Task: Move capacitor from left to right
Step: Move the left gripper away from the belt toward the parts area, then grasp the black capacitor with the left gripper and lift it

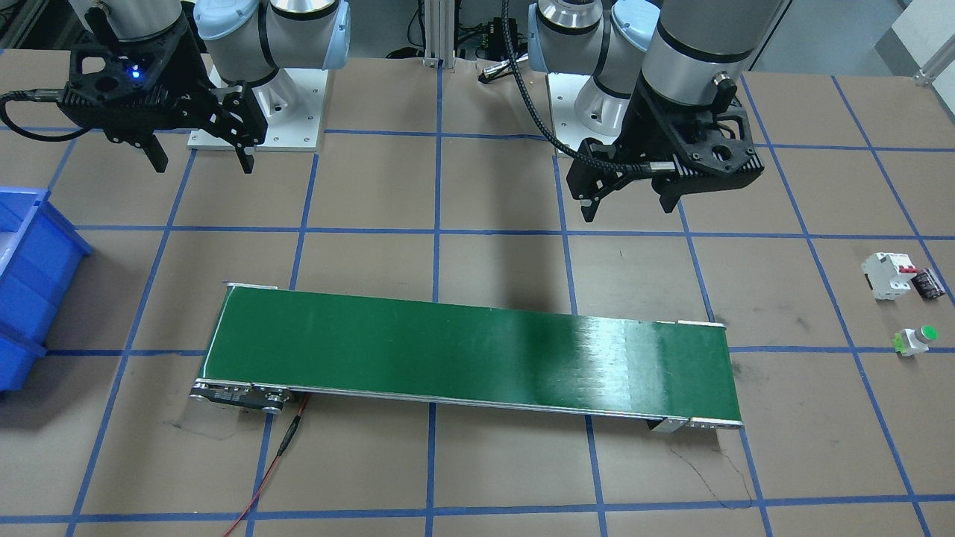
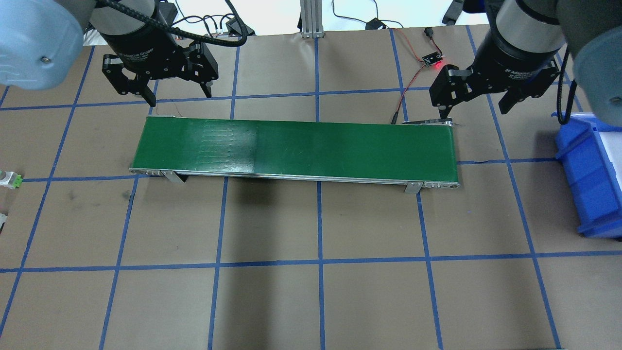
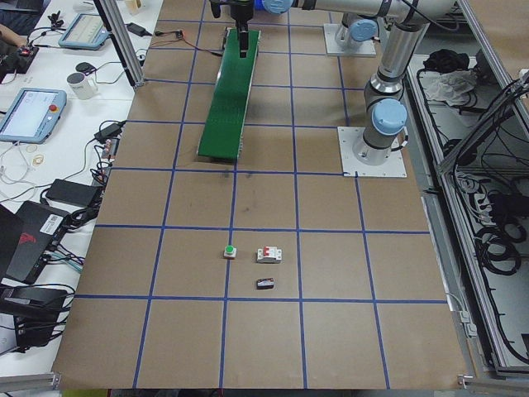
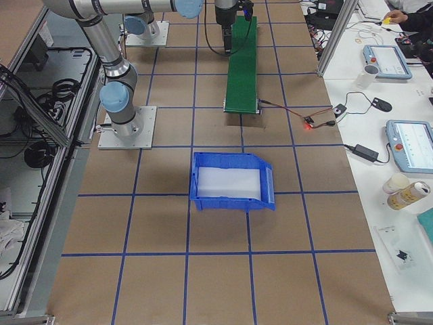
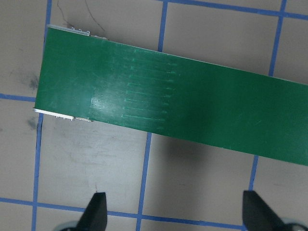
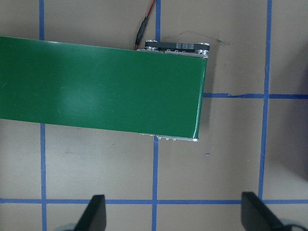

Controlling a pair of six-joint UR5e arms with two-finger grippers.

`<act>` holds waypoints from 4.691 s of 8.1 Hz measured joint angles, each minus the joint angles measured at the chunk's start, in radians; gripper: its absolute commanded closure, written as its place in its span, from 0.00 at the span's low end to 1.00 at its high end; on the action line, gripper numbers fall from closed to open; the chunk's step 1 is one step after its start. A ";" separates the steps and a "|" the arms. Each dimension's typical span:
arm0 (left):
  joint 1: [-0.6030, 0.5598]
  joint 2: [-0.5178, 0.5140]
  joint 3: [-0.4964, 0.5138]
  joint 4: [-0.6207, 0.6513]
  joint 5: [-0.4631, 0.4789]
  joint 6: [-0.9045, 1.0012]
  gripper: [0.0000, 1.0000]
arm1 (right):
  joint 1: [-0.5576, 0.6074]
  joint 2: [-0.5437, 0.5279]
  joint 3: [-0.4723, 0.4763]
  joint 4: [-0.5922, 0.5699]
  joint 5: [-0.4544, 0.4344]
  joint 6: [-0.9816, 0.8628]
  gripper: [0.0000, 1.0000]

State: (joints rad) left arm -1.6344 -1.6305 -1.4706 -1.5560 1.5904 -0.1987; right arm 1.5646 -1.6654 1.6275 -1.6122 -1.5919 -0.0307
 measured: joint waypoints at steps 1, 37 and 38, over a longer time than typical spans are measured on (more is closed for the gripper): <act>0.001 0.003 0.001 -0.002 0.001 0.046 0.00 | 0.000 0.000 0.000 0.000 0.001 0.000 0.00; 1.131 -0.602 -0.001 0.528 -0.038 1.225 0.57 | 0.002 -0.002 0.000 0.005 -0.002 0.000 0.00; 1.131 -0.605 -0.001 0.528 -0.036 1.226 0.66 | 0.002 -0.002 0.000 0.005 -0.001 0.000 0.00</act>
State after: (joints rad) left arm -0.5032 -2.2355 -1.4714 -1.0277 1.5539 1.0270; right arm 1.5662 -1.6671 1.6276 -1.6076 -1.5933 -0.0309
